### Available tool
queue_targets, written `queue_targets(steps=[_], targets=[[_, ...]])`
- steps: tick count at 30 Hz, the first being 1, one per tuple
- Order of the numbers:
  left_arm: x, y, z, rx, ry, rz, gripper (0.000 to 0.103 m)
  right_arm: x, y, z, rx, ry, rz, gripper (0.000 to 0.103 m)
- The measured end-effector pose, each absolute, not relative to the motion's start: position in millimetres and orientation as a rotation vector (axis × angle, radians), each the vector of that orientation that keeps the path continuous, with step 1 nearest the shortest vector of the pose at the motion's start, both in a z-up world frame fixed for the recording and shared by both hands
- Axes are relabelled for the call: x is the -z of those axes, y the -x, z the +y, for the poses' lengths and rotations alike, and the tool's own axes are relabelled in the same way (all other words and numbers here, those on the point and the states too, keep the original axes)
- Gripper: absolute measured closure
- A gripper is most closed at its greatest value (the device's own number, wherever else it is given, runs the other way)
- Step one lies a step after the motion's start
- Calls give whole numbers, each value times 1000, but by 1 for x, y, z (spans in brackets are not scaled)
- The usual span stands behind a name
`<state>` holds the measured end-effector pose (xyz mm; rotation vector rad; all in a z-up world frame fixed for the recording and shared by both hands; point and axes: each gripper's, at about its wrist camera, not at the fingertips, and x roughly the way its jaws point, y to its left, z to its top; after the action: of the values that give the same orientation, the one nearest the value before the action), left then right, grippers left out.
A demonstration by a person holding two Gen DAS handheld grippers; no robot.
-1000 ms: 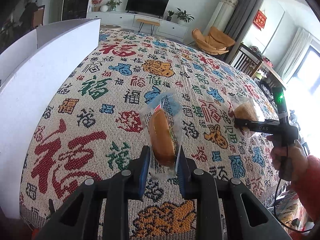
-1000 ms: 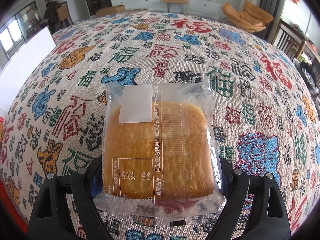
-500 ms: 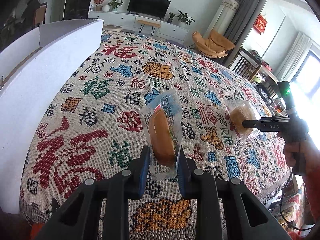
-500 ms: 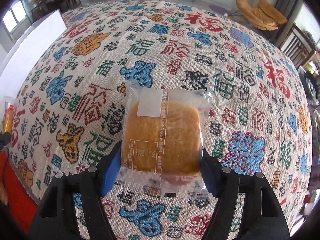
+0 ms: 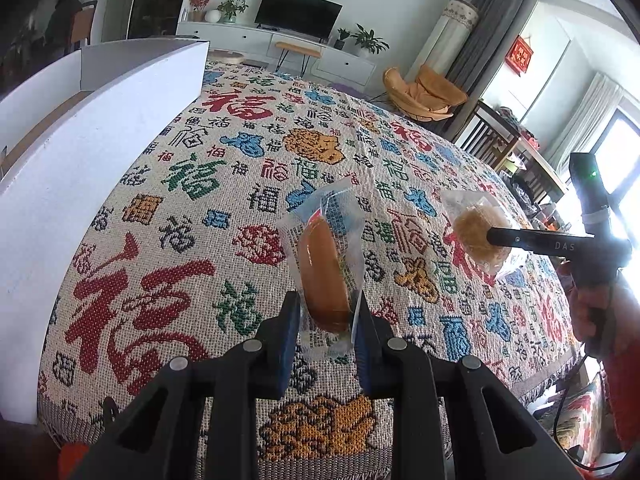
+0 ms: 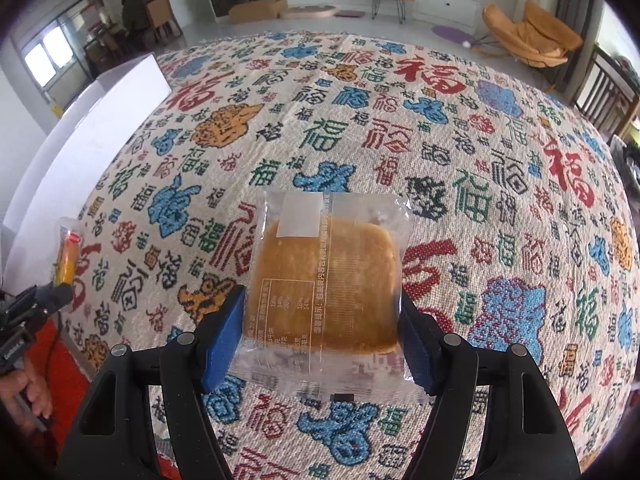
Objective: Organize snacks
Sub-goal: 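Carry the sausage bun and bread loaf toward the white box, then lower both snacks into the white box and open both tools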
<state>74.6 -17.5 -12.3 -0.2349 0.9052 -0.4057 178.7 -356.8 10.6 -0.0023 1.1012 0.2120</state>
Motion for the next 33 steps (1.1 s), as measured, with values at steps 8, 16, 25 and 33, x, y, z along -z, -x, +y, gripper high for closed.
queue_targets(steps=[8,16,25,33], targets=[[5,-72,-14,422,264,899,78,-24,-177,-344,-263,-26,1080,30],[-11,-71,2,448,342,919,78,-38,-181,-330,-340,-105,1093,30],[-101,-95,108,317,416,759,78,-97,-231,-244,-528,-116,1002,30],[-106,-136,225,-17,426,724,78,-157,-283,-88,-749,-74,865,30]])
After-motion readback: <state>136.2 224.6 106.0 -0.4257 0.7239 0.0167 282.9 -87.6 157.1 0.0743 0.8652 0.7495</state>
